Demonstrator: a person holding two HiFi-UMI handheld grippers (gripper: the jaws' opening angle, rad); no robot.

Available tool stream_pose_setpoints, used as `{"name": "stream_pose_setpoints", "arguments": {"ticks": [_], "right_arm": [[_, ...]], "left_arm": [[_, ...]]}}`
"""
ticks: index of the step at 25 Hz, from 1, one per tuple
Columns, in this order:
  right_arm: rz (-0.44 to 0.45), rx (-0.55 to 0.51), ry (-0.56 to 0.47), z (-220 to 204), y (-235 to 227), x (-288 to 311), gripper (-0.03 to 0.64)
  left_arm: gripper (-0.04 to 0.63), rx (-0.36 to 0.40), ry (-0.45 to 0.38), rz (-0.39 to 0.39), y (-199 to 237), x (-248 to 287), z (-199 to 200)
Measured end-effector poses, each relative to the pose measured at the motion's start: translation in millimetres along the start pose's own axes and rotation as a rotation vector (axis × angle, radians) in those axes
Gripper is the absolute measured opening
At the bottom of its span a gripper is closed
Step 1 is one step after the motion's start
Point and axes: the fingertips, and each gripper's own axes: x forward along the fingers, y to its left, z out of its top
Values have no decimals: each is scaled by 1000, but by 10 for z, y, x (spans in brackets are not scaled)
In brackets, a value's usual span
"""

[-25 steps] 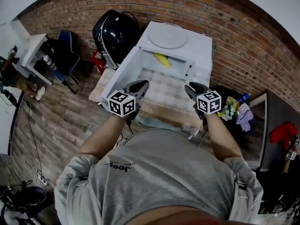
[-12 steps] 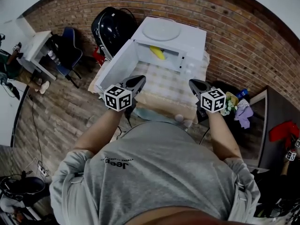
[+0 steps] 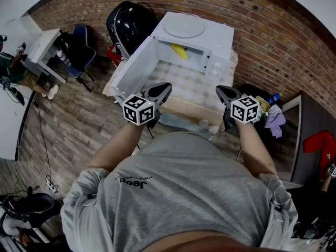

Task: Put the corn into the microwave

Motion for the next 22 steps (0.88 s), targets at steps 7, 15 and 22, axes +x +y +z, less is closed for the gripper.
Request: {"name": "stream_pose_setpoints", "arguments": {"ticks": [7, 15, 22], "right_arm": [[3, 4, -12, 115, 392, 444, 20], [-51, 3, 27, 222, 612, 579, 20], [-160, 85, -11, 233, 785, 605, 19]], "left_arm": [[28, 52, -30, -34, 333, -315, 242], [28, 34, -53, -118, 510, -470, 395], [29, 43, -21, -241, 614, -635, 327]]}}
